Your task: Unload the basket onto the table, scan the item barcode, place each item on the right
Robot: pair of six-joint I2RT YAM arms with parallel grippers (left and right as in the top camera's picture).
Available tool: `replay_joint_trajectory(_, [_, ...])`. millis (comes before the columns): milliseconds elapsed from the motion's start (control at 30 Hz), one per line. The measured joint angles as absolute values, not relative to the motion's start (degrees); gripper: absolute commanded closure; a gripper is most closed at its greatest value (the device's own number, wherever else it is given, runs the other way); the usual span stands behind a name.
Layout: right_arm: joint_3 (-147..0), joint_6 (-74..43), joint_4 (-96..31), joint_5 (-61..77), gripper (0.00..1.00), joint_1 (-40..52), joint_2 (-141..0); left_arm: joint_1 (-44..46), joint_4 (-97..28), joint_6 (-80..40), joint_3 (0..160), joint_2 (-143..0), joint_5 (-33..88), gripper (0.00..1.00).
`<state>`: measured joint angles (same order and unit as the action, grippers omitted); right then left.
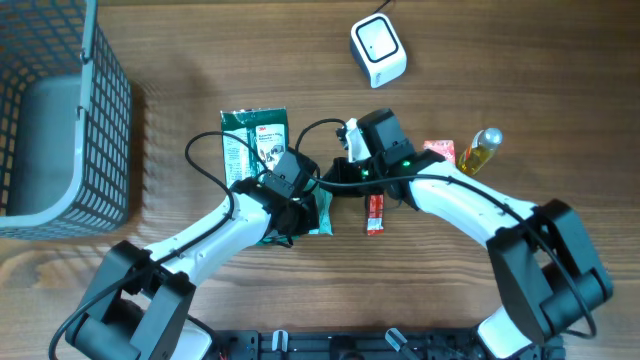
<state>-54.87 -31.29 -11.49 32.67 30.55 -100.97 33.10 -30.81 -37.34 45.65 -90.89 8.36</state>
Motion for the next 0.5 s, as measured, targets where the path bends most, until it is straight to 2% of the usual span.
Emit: replay_joint_trajectory(500, [-55.1, -32.0, -10.6, 33.6, 0.96, 30.9, -107.4, 33.1, -31.2, -37.3, 45.8, -90.9, 7.5, 0.96])
